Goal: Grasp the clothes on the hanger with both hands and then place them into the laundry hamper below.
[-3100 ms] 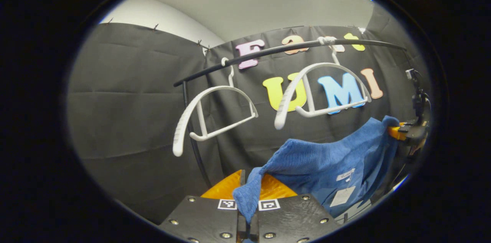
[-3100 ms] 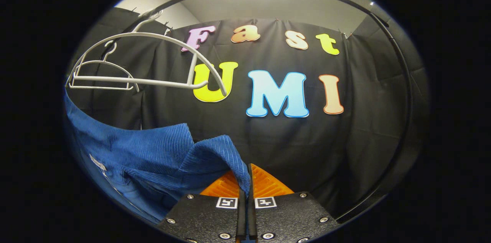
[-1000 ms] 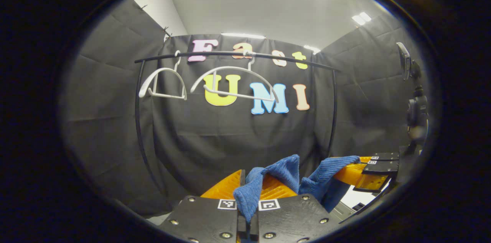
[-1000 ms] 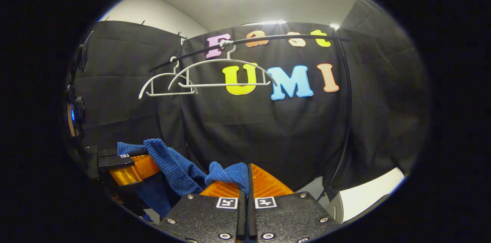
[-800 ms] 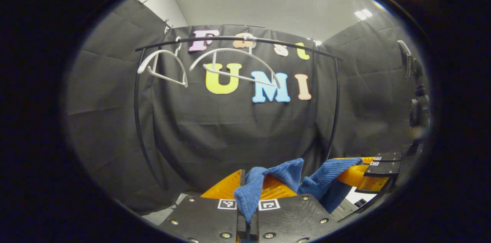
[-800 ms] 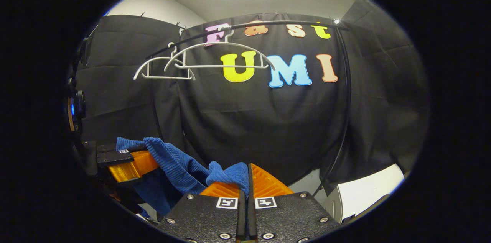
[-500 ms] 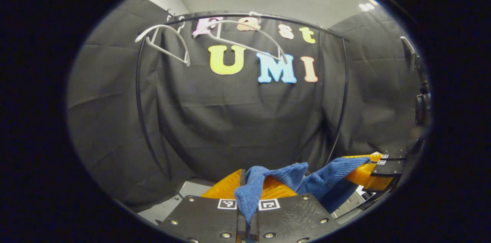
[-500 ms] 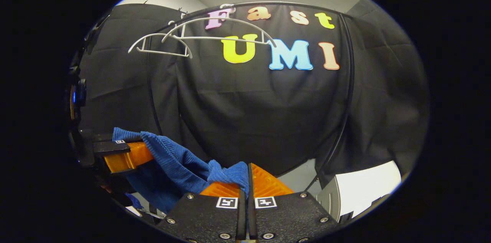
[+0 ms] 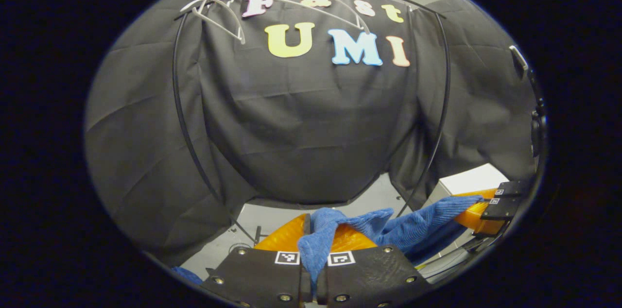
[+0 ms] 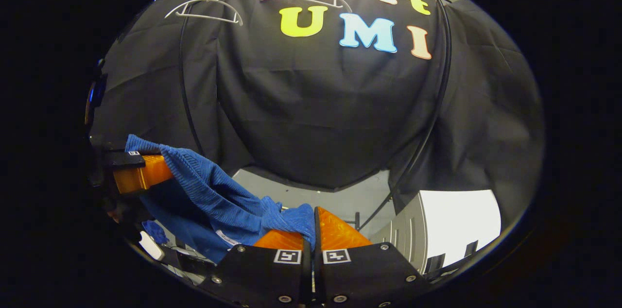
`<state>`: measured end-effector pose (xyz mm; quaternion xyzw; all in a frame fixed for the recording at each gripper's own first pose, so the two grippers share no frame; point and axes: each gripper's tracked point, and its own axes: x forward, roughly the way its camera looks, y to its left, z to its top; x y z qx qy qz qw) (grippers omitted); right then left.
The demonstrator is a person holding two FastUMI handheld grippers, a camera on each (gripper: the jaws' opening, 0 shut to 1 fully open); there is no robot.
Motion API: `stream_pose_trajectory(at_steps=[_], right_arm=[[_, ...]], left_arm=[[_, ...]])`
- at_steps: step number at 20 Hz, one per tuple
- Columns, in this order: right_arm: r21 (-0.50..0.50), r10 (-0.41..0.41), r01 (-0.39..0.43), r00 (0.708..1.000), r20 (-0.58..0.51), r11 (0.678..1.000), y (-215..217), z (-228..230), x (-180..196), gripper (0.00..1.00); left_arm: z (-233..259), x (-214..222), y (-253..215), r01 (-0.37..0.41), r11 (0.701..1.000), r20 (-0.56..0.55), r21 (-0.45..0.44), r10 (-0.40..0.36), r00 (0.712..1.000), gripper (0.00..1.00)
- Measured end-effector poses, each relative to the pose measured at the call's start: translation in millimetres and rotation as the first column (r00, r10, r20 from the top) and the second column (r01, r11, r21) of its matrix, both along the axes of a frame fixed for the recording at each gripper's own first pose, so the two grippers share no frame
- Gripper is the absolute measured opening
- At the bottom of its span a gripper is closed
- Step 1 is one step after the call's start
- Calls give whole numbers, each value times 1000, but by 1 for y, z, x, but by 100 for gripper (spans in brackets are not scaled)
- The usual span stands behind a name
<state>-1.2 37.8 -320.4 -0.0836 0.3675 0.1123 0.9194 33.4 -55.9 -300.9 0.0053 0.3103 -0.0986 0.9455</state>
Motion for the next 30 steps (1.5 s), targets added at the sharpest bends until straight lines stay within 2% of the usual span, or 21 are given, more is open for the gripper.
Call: stream_pose_trajectory(at_steps=[5,6,7,8,9,10,12,13,19,20,21,25,30], right_arm=[[-23,21,-23,996,-85,999,-1,-24,-17,8],[-34,20,-23,996,-88,999,-2,-23,-20,12],[-49,20,-24,996,-86,999,-3,-24,-22,20],[-57,23,-29,995,-101,998,-3,-27,-26,41],[-57,23,-30,993,-119,998,-4,-31,-33,49],[-42,21,-26,993,-114,999,-4,-30,-34,67],[-43,8,-12,996,-93,999,-5,-16,-37,91],[-41,2,-5,997,-77,999,-5,-9,-37,93],[40,-53,50,994,95,998,-5,69,-14,95],[50,-61,54,989,132,997,-7,85,-9,95],[61,-67,57,983,171,997,-10,101,-4,95],[108,-112,80,937,330,991,-33,171,7,95],[155,-148,87,883,446,984,-73,244,4,96]], left_arm=[[-26,-16,-2,22,1000,-78,13,-21,997,7],[-32,-20,0,21,1000,-91,11,-20,996,11],[-34,-24,3,15,1000,-103,13,-14,995,16],[-38,-30,8,8,1000,-120,15,-6,993,22],[-38,-33,12,0,1000,-118,13,2,993,37],[-32,-35,15,-8,1000,-91,5,8,996,53],[-13,-31,20,-6,1000,-49,4,6,999,84],[-4,-32,22,-2,1000,-32,7,2,999,100],[68,-13,26,0,1000,116,-3,1,993,100],[83,-10,25,-3,1000,148,-5,4,989,90],[100,-7,26,-6,1000,178,-10,7,984,100],[170,3,32,-43,998,299,-38,52,953,100],[247,-6,28,-73,994,413,-85,102,905,100]])
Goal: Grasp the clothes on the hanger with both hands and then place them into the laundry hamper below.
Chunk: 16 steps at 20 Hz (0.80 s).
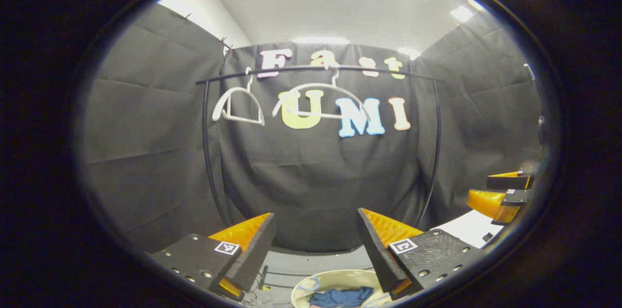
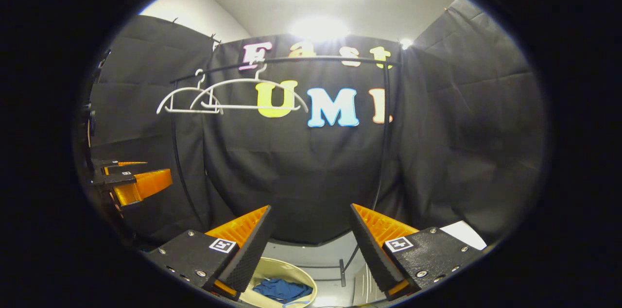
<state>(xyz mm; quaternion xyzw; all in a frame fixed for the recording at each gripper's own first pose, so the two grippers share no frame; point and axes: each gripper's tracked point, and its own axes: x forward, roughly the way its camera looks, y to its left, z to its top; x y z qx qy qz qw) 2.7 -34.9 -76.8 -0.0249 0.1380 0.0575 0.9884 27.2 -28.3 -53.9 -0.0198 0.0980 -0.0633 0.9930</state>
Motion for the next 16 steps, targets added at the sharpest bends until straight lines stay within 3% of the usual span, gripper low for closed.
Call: stream_pose_trajectory(at_steps=[4,5,6,9,16], right_arm=[[1,-40,41,993,107,999,-39,48,-11,96],[6,-44,43,991,123,999,-45,57,-14,95],[13,-49,48,989,142,999,-51,67,-18,94],[4,-56,56,978,199,998,-68,88,-30,96],[26,-73,69,977,198,997,-77,92,-57,95]], left_arm=[[41,-14,-1,-28,1000,75,3,28,997,100],[52,-17,-2,-36,999,98,3,36,995,95],[60,-22,-3,-45,999,113,2,44,993,100],[78,-37,-4,-57,998,142,-2,56,988,100],[102,-73,17,-114,992,191,48,103,976,100]])
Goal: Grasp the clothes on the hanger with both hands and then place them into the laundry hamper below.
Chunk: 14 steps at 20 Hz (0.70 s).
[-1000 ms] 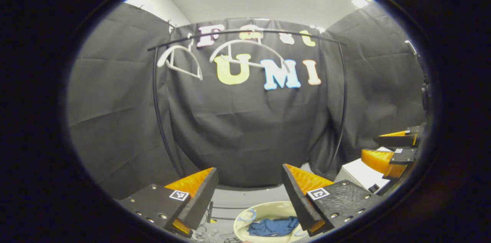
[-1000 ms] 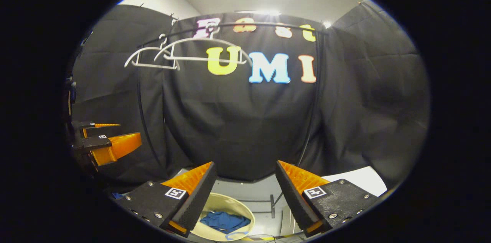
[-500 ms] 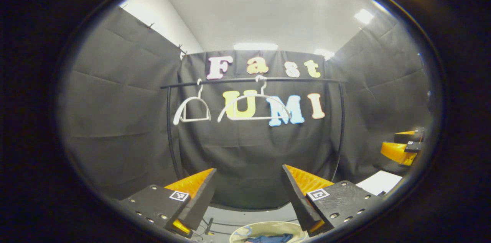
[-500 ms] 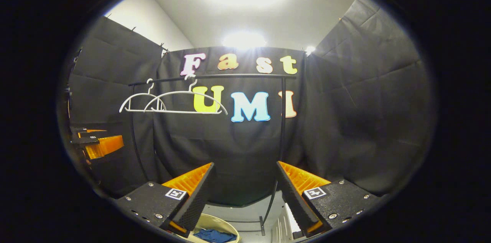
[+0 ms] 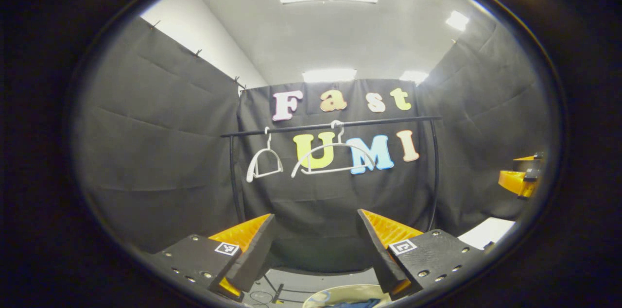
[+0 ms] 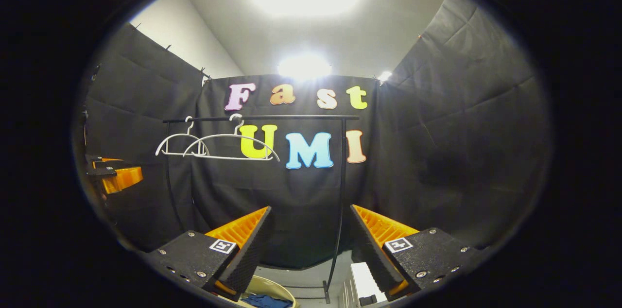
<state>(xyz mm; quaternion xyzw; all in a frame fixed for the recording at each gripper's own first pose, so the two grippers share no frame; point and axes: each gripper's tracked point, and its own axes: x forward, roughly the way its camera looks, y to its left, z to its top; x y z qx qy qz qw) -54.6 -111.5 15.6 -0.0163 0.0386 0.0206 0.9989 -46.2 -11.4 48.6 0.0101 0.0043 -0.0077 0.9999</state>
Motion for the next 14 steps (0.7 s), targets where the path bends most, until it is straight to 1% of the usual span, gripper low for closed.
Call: stream_pose_trajectory(at_steps=[3,6,9,10,14], right_arm=[[15,-6,6,1000,8,1000,0,3,-1,95],[-7,-7,7,1000,24,1000,0,8,-2,95],[4,-9,9,1000,19,1000,2,8,-4,95],[6,-12,12,1000,17,1000,2,8,-5,95],[13,-24,24,1000,15,1000,2,9,-7,95]], left_arm=[[0,-1,7,-18,1000,6,-8,19,1000,100],[1,-5,14,-34,999,8,-11,34,999,100],[3,-7,21,-41,999,14,-11,41,999,100],[5,-12,24,-45,999,18,-10,45,999,95],[11,-23,26,-44,999,26,-3,44,999,95]])
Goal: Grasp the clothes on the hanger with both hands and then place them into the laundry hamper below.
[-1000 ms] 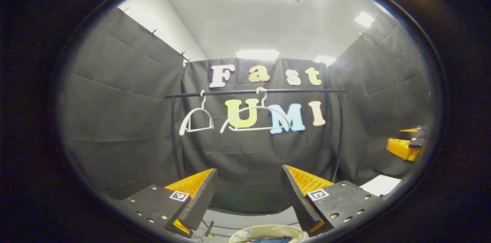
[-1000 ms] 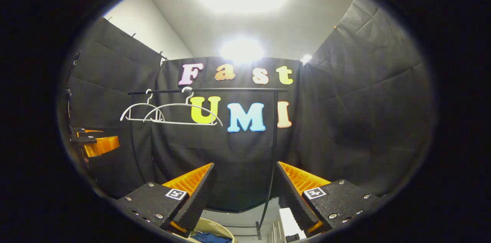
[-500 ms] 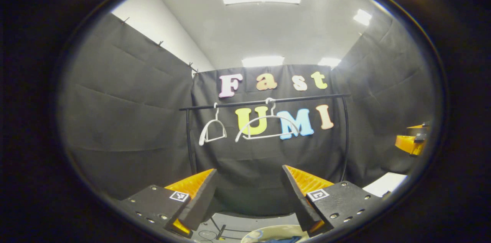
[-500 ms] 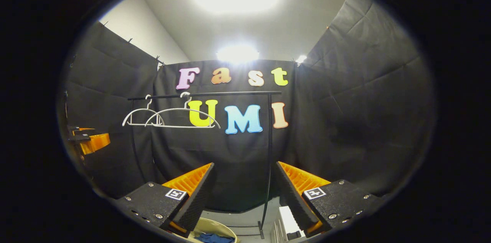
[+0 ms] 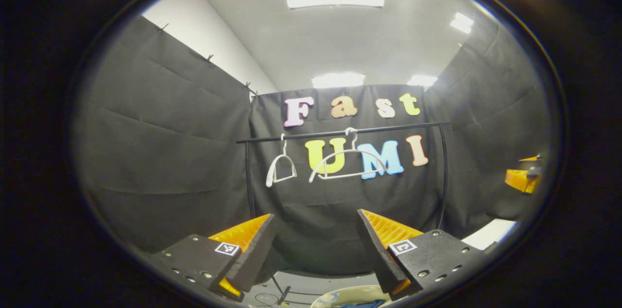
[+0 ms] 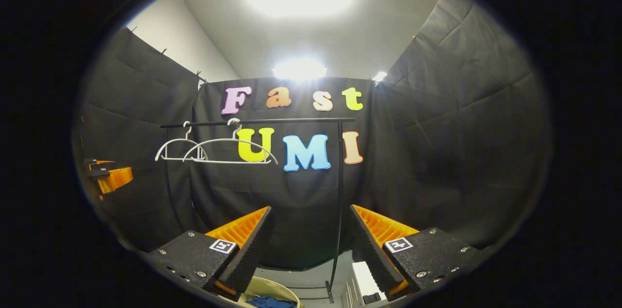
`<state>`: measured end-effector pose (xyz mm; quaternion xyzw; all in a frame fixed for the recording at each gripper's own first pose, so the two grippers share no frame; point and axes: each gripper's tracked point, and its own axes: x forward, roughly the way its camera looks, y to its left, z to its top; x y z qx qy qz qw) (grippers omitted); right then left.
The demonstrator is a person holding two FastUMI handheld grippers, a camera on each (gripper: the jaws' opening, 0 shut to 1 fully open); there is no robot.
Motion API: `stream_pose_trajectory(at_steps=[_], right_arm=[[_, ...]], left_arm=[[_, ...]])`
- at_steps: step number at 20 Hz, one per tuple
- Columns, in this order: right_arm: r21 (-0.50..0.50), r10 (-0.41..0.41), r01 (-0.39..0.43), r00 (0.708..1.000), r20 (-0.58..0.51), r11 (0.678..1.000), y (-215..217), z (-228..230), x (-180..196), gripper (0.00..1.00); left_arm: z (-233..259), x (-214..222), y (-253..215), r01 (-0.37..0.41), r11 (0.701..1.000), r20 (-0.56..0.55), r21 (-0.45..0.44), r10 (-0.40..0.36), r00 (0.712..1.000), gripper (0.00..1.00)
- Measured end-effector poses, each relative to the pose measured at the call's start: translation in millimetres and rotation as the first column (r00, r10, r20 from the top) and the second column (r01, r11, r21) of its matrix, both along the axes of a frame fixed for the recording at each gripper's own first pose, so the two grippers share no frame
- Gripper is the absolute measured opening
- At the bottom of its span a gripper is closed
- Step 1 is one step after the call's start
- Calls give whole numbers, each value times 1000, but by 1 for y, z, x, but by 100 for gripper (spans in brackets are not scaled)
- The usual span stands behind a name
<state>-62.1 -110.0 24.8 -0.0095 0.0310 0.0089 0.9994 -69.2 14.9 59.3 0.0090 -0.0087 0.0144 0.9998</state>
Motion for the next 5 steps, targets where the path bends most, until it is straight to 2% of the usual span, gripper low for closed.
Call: stream_pose_trajectory(at_steps=[1,5], right_arm=[[2,-1,1,1000,3,1000,1,1,0,95],[1,-5,5,1000,10,1000,2,3,4,95]], left_arm=[[-1,0,1,3,1000,-1,-1,-3,1000,100],[-2,8,-3,8,1000,-2,-5,-8,1000,100]])
